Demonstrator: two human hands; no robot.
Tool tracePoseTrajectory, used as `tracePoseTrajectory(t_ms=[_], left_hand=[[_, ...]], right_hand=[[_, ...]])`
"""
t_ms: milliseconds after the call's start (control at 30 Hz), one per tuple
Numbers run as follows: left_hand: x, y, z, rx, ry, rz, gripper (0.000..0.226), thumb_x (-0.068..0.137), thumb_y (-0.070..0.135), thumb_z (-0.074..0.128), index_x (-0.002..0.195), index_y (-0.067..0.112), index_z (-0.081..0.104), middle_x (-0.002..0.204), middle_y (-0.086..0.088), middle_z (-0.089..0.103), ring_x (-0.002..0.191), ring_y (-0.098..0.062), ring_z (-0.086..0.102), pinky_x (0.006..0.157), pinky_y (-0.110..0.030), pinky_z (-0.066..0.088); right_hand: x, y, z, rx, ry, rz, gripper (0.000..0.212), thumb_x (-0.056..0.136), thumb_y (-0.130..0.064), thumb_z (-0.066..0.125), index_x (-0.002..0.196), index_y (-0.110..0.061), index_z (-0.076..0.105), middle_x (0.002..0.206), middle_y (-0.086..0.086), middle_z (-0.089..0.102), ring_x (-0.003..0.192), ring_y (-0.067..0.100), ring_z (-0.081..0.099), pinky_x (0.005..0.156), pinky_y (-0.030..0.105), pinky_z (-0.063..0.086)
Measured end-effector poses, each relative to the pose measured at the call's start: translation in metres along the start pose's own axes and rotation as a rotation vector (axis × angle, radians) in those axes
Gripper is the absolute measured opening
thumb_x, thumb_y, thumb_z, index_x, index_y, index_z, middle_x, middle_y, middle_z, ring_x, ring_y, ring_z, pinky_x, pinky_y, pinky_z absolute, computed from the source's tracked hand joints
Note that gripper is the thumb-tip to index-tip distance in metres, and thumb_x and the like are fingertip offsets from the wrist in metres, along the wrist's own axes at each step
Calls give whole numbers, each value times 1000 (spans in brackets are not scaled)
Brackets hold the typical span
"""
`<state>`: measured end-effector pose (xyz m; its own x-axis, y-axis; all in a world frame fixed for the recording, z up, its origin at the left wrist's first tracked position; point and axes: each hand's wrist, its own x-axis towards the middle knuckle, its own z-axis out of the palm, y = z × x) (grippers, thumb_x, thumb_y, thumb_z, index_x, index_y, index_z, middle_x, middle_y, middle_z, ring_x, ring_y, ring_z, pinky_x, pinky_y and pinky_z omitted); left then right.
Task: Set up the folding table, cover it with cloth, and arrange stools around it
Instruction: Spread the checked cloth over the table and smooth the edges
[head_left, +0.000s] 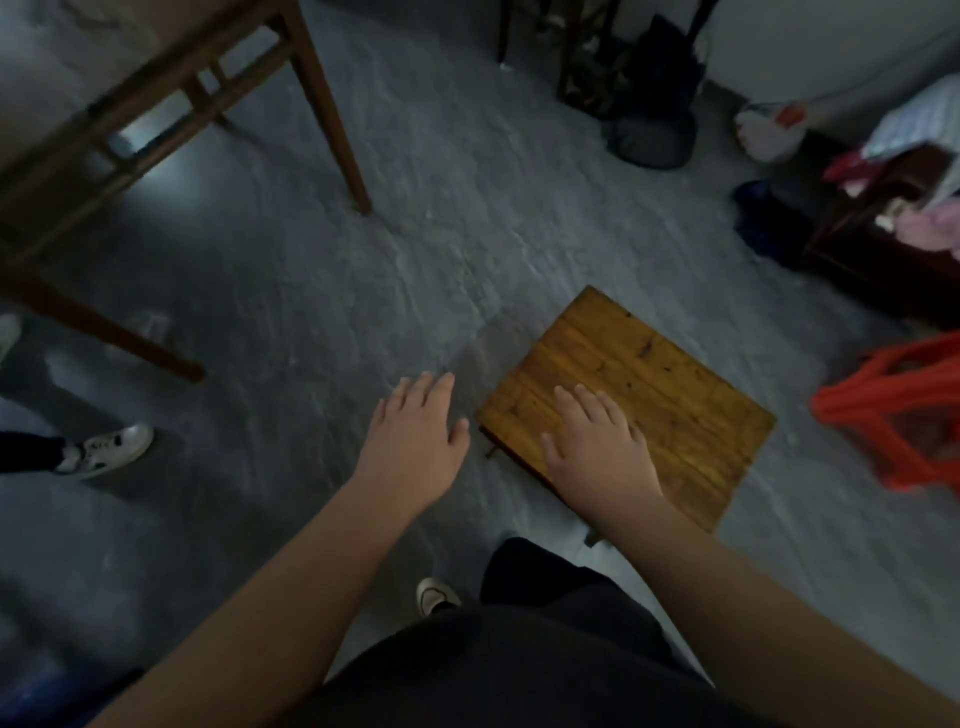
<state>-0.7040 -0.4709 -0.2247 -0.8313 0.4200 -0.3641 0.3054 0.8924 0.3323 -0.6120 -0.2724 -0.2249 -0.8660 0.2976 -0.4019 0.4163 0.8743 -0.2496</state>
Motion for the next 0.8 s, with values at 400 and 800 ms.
tracePoseTrajectory(t_ms=[400, 800], left_hand=[[205, 16, -48, 268, -177, 296, 62, 102, 46, 36, 157, 25, 16, 164, -4, 21, 151, -25, 17, 121, -48, 21], [366, 105, -66, 522, -362, 788, 63, 102, 47, 33, 158, 26, 12, 165, -2, 17, 152, -24, 14, 121, -47, 19]], right_hand=[[126, -5, -4, 226, 55, 303, 67, 101, -49, 40, 159, -28, 13, 167, -2, 15, 155, 22, 7, 122, 48, 19], [191, 10, -37, 483, 177, 733, 65, 100, -52, 35, 158, -30, 16, 167, -3, 18, 155, 21, 9, 124, 47, 18]])
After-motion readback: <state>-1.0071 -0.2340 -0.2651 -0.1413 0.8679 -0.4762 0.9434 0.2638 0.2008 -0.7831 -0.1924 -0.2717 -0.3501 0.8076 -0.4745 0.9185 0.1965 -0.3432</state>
